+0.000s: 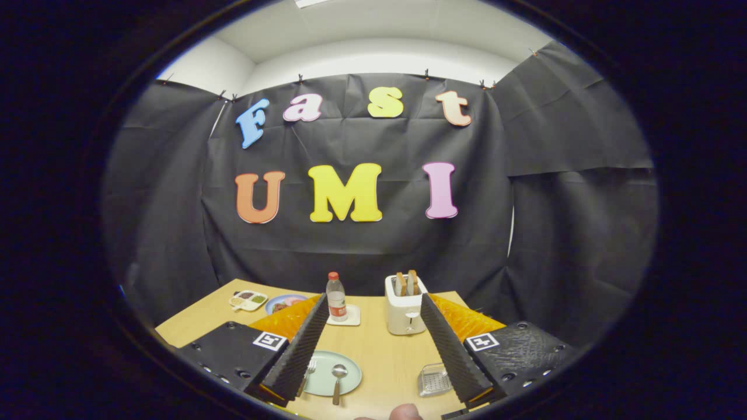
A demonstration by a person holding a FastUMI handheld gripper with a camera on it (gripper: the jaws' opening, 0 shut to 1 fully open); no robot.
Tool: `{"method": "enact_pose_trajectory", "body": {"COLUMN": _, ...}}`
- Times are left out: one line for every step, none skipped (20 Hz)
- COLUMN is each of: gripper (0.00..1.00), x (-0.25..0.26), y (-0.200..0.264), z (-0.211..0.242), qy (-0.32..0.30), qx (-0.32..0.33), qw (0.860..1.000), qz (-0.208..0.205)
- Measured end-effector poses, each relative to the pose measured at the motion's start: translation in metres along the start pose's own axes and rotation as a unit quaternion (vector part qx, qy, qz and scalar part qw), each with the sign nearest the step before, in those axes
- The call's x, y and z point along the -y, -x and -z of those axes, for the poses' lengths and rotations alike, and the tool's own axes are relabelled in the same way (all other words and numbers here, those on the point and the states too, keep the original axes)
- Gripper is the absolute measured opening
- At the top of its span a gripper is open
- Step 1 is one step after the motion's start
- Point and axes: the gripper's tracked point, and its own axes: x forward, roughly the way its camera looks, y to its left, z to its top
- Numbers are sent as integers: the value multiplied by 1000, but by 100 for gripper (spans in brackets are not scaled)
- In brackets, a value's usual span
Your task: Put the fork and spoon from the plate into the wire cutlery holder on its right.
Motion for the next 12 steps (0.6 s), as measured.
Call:
{"method": "enact_pose_trajectory", "body": {"gripper": 95, "x": -5, "y": -3, "z": 6, "qy": 1, "qx": -8, "qw": 1000, "qz": -4}}
{"method": "enact_pose_trajectory", "body": {"gripper": 96, "x": -10, "y": -5, "z": 13, "qy": 2, "qx": -17, "qw": 1000, "qz": -9}}
{"method": "enact_pose_trajectory", "body": {"gripper": 95, "x": -17, "y": -8, "z": 22, "qy": 3, "qx": -27, "qw": 999, "qz": -16}}
{"method": "enact_pose_trajectory", "body": {"gripper": 96, "x": -23, "y": -13, "z": 33, "qy": 4, "qx": -43, "qw": 999, "qz": -25}}
{"method": "enact_pose_trajectory", "body": {"gripper": 96, "x": -27, "y": -18, "z": 47, "qy": 3, "qx": -63, "qw": 998, "qz": -30}}
{"method": "enact_pose_trajectory", "body": {"gripper": 96, "x": -29, "y": -22, "z": 60, "qy": 1, "qx": -82, "qw": 996, "qz": -33}}
{"method": "enact_pose_trajectory", "body": {"gripper": 96, "x": -31, "y": -25, "z": 72, "qy": -1, "qx": -97, "qw": 995, "qz": -35}}
{"method": "enact_pose_trajectory", "body": {"gripper": 96, "x": -33, "y": -27, "z": 83, "qy": -1, "qx": -109, "qw": 993, "qz": -36}}
{"method": "enact_pose_trajectory", "body": {"gripper": 96, "x": -36, "y": -31, "z": 96, "qy": 3, "qx": -122, "qw": 992, "qz": -36}}
{"method": "enact_pose_trajectory", "body": {"gripper": 96, "x": -39, "y": -35, "z": 109, "qy": 7, "qx": -136, "qw": 990, "qz": -37}}
{"method": "enact_pose_trajectory", "body": {"gripper": 96, "x": -44, "y": -36, "z": 123, "qy": 11, "qx": -149, "qw": 988, "qz": -40}}
{"method": "enact_pose_trajectory", "body": {"gripper": 95, "x": -47, "y": -38, "z": 135, "qy": 16, "qx": -161, "qw": 986, "qz": -40}}
